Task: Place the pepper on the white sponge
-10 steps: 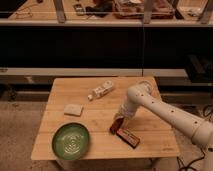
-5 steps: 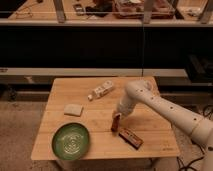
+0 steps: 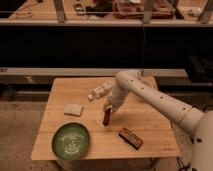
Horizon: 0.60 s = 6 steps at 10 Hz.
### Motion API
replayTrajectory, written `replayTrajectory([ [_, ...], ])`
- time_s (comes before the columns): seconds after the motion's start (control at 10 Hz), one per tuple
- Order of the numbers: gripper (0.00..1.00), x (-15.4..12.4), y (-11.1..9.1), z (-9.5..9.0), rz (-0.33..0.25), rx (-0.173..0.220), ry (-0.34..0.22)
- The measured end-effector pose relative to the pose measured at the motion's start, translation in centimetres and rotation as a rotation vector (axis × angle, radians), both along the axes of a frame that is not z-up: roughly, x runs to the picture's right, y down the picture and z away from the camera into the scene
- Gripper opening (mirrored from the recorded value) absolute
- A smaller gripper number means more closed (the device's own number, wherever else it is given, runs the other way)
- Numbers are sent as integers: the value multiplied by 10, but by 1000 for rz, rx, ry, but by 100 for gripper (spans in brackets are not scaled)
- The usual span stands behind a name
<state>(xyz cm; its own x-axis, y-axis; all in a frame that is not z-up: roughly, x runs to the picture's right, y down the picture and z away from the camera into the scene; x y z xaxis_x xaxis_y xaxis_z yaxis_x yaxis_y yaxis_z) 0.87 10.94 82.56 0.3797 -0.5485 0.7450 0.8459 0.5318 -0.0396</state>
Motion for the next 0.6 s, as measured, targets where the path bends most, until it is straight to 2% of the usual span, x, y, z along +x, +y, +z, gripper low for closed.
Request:
replayTrajectory([
  [0.5,1,-73,-66,7,-43,108,-68],
  [0.6,1,-84,-71,9,-39,115,-78],
])
